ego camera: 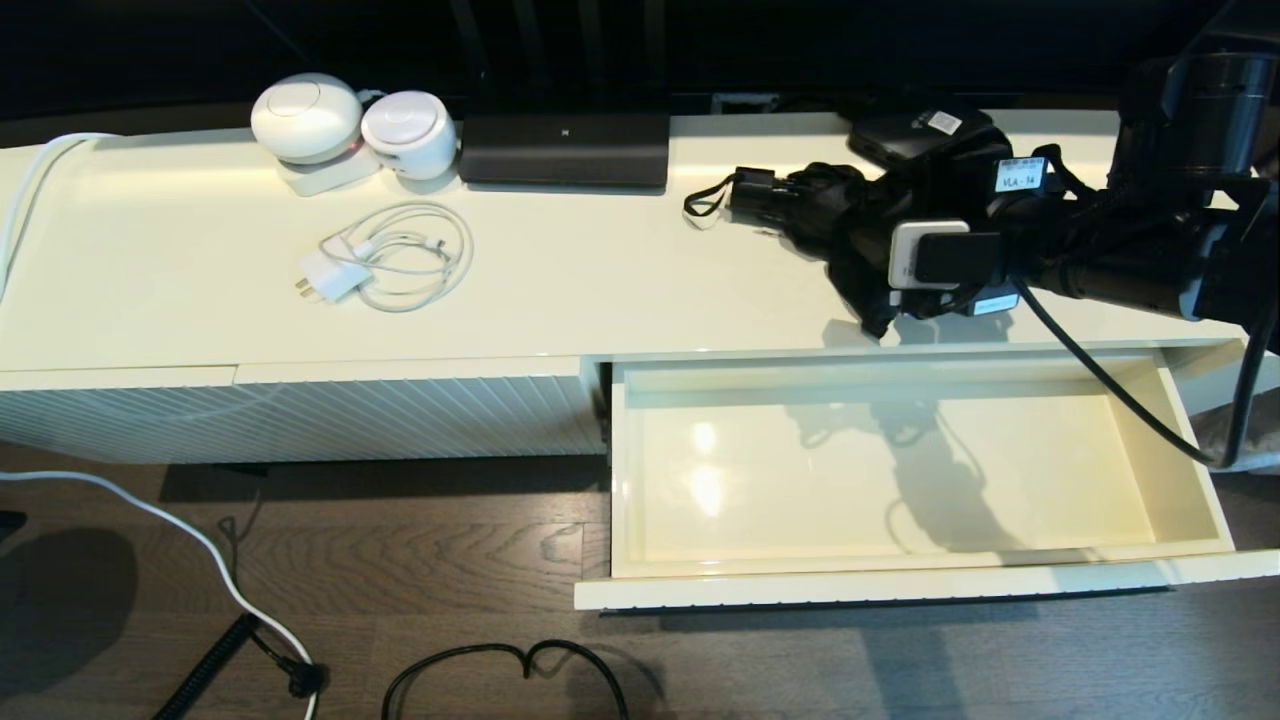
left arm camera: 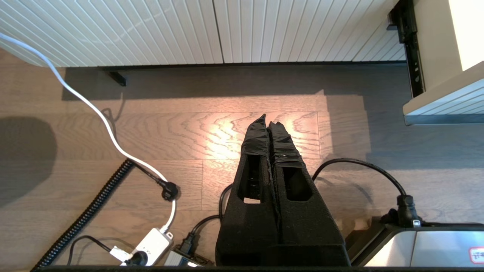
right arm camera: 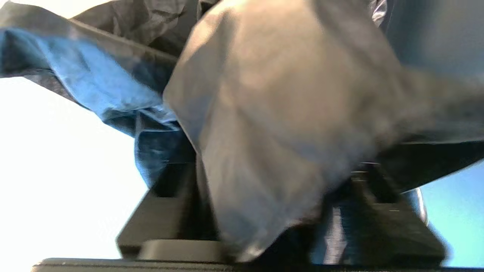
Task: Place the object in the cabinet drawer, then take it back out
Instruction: Put the umbrella in the drawer
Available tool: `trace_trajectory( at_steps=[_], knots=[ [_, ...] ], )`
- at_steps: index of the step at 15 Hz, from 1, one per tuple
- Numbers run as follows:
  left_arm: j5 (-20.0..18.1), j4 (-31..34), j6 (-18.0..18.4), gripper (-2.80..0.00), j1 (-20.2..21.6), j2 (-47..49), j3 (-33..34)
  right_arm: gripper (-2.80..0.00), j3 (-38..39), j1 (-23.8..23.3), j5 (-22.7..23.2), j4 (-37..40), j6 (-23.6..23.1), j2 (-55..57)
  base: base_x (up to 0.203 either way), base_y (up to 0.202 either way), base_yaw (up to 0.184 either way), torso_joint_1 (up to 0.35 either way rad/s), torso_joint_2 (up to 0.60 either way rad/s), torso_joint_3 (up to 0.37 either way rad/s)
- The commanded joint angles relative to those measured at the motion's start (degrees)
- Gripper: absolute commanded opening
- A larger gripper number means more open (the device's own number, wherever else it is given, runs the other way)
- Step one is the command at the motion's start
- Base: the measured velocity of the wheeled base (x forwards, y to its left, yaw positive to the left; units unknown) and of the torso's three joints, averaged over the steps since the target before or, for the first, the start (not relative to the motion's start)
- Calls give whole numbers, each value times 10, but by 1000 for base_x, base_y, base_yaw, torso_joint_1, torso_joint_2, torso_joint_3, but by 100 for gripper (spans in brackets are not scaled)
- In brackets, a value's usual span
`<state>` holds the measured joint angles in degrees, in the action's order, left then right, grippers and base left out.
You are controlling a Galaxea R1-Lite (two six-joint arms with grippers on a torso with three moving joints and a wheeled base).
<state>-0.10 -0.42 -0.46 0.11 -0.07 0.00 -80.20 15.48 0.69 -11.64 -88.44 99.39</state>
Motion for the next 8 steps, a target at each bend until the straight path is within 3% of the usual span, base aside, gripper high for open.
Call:
trace_trajectory(
  at_steps=[1, 8],
  knots=[
    [0, 0, 0, -280, 0, -1, 0, -280, 2, 1, 1, 3, -4, -1, 0, 0, 0, 0, 0, 0],
    [0, 0, 0, -280, 0, -1, 0, -280, 8, 1, 2, 2, -3, -9, 0, 0, 0, 0, 0, 0]
  ],
)
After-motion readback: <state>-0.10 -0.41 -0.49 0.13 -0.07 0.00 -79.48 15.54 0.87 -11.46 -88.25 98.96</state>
